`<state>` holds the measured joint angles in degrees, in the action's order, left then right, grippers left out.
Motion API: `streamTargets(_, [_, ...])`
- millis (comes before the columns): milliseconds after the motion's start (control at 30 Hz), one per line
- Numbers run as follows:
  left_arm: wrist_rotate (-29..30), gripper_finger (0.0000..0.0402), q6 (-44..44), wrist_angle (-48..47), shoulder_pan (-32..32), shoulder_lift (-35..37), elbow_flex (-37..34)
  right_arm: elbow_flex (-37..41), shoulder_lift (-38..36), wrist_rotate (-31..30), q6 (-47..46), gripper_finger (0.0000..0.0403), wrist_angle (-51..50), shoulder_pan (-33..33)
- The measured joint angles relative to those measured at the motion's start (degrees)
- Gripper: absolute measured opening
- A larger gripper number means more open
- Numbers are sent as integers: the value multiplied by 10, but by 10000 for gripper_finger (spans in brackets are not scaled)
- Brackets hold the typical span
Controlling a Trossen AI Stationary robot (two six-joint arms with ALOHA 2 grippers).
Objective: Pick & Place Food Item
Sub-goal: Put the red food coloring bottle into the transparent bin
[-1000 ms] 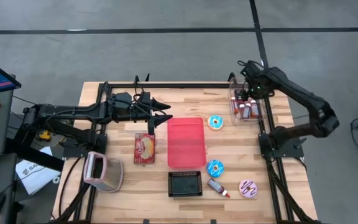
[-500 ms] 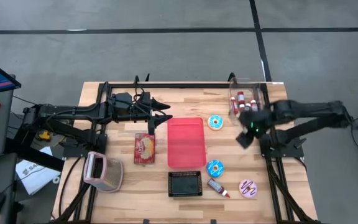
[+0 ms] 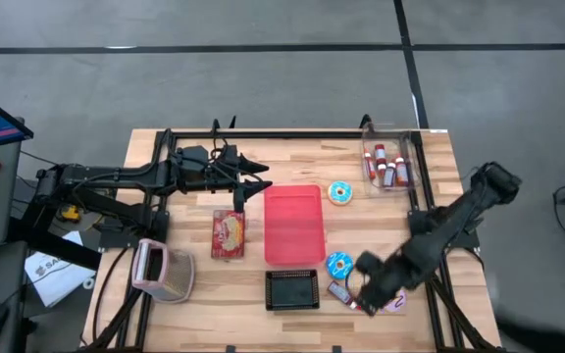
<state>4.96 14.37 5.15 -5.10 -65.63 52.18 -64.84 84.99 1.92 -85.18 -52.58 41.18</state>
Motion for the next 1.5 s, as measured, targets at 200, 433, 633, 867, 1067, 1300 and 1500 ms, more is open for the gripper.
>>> streamTargets(200, [-26,232,0,0,0,0,0,-26,79,21,-3,250,17,14])
streamTargets(433, [-44,232,-1,0,0,0,0,-37,137,36,20,251,40,-10])
streamTargets(633, [-71,232,9,1,0,0,0,-37,178,48,31,251,48,-11])
streamTargets(867, [-94,232,11,1,0,0,0,-37,220,42,32,251,70,-11])
streamTargets(1067, [-98,232,20,1,0,0,0,-37,252,43,32,249,84,-10])
streamTargets(1300, [-109,232,31,2,0,0,0,-39,254,27,37,173,57,-4])
streamTargets(1500, [-109,232,36,2,0,0,0,-36,236,14,39,41,36,-7])
